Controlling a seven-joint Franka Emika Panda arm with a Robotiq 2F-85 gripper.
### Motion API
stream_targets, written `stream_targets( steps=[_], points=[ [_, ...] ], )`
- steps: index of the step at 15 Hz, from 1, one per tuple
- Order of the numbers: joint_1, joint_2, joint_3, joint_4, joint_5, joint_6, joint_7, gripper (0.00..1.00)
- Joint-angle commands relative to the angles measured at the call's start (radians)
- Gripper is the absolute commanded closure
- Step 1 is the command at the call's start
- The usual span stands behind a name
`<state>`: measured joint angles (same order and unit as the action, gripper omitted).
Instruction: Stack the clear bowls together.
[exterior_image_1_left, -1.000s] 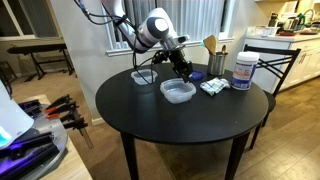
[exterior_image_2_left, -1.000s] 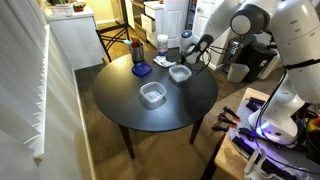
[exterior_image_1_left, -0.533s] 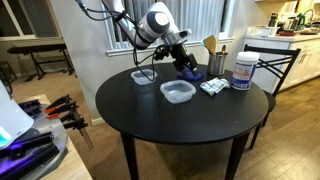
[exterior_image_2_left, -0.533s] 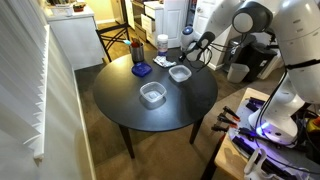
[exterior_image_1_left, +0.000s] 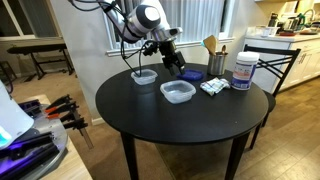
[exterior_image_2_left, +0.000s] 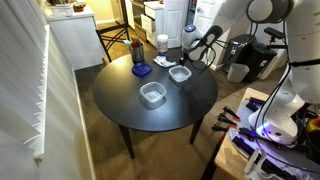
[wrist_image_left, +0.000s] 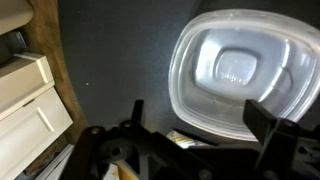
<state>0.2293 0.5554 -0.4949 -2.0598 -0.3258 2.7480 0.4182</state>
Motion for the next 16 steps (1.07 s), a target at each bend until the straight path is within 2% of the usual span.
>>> stream_targets(
  steps=[1, 6, 10, 16],
  points=[
    [-0.003, -0.109, 0.072, -0.118, -0.014, -0.011, -0.021, 0.00],
    [0.007, -0.117, 0.203, -0.161, 0.002, -0.016, -0.021, 0.00],
    [0.034, -0.074, 0.280, -0.133, 0.018, -0.031, -0.005, 0.00],
    [0.052, -0.017, 0.337, -0.082, 0.084, -0.025, 0.024, 0.00]
  ],
)
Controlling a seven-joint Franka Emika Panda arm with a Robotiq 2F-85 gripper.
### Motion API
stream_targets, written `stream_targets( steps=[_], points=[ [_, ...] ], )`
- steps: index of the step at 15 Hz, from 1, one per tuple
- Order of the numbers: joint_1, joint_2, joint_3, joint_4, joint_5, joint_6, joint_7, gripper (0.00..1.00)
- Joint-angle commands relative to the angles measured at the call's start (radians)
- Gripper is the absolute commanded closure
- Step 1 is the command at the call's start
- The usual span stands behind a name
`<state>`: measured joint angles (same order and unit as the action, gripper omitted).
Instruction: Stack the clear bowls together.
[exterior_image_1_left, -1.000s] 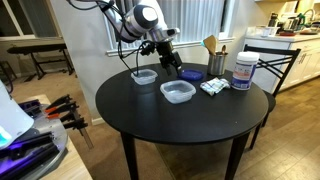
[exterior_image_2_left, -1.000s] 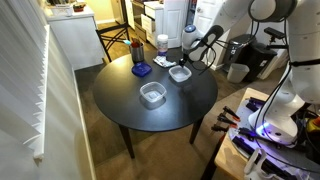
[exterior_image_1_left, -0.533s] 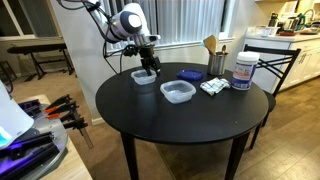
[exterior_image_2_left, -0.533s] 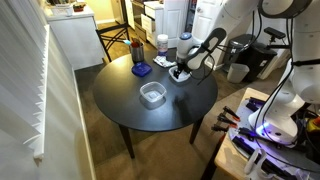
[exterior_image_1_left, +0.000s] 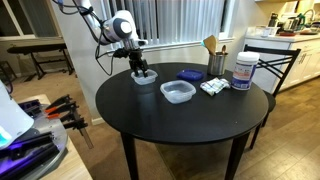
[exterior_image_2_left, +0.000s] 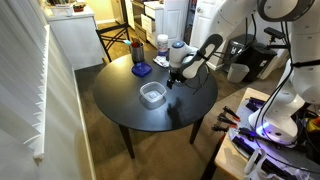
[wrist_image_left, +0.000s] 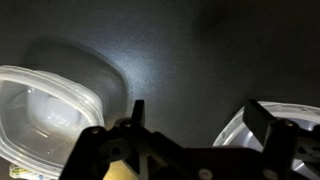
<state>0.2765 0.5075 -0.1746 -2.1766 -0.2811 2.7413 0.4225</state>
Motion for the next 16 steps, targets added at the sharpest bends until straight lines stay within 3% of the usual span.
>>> stream_targets(
  steps=[1, 10, 11, 13, 16],
  points=[
    [0.005, 0.046, 0.024, 0.050, 0.057, -0.014, 0.026, 0.00],
    [0.064, 0.197, 0.023, 0.202, 0.179, 0.025, 0.132, 0.01],
    [0.076, 0.211, 0.012, 0.206, 0.167, 0.049, 0.130, 0.25],
    [0.089, 0.230, 0.003, 0.216, 0.170, 0.068, 0.126, 0.28],
    [0.104, 0.251, -0.015, 0.219, 0.177, 0.093, 0.124, 0.49]
  ],
)
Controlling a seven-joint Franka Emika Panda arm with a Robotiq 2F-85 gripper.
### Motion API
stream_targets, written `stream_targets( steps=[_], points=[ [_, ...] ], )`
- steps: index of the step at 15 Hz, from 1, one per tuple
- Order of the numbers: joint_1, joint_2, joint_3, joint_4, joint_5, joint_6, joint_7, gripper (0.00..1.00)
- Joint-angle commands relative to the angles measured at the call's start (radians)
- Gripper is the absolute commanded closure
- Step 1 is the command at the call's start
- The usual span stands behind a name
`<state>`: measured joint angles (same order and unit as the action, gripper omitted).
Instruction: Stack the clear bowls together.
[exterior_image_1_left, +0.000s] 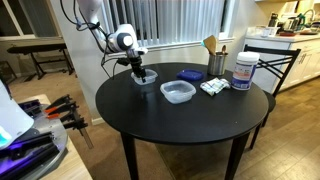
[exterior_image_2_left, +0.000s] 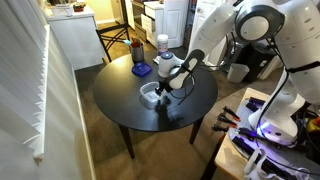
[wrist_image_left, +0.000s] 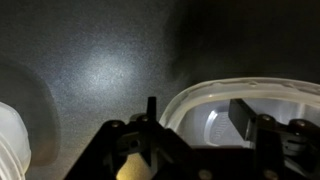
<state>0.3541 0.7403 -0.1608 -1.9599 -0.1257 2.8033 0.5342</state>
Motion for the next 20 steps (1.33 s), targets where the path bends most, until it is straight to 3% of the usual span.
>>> stream_targets(
  steps=[1, 7, 11, 13, 16, 20],
  points=[
    [0.031, 0.023, -0.036, 0.002, 0.023, 0.035, 0.012, 0.55],
    [0.036, 0.002, -0.074, -0.020, 0.032, 0.047, 0.012, 0.94],
    [0.034, -0.037, -0.104, -0.041, 0.045, 0.056, 0.016, 1.00],
    [0.033, -0.062, -0.129, -0.055, 0.045, 0.059, 0.022, 0.96],
    [0.052, -0.089, -0.207, -0.072, 0.027, 0.063, 0.059, 0.96],
    [0.018, -0.134, -0.298, -0.105, 0.027, 0.052, 0.101, 0.96]
  ],
)
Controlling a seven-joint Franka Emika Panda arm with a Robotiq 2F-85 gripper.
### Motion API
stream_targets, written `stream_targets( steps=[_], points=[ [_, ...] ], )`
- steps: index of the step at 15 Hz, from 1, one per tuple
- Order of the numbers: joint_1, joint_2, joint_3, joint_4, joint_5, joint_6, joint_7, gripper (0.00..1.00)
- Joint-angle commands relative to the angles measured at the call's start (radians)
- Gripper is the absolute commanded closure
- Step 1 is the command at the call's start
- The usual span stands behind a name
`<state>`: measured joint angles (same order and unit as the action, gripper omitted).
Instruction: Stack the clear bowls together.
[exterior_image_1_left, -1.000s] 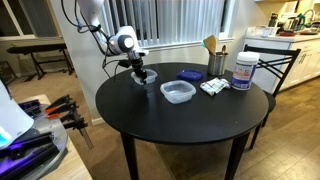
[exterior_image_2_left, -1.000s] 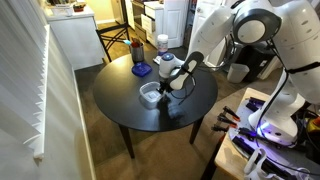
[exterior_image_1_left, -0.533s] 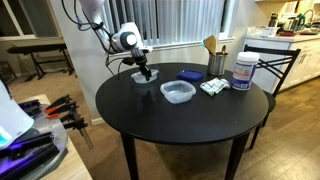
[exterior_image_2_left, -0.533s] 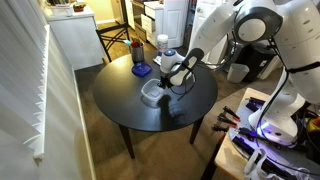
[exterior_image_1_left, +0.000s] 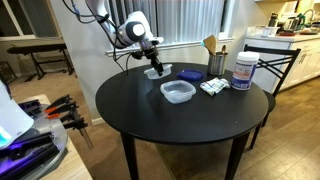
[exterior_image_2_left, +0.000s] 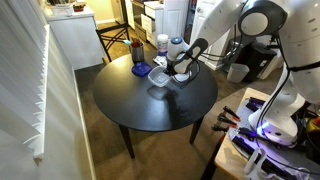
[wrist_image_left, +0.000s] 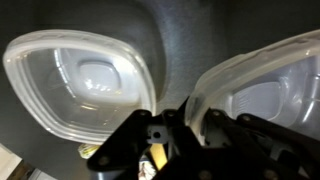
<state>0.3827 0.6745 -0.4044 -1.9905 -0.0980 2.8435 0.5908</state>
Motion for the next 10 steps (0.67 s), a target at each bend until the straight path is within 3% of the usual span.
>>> stream_targets(
  steps=[1, 10],
  points=[
    [-0.021, -0.078, -0.074, -0.084, 0.000, 0.009, 0.054, 0.96],
    [-0.119, -0.068, -0.170, -0.129, 0.003, 0.013, 0.119, 0.96]
  ],
)
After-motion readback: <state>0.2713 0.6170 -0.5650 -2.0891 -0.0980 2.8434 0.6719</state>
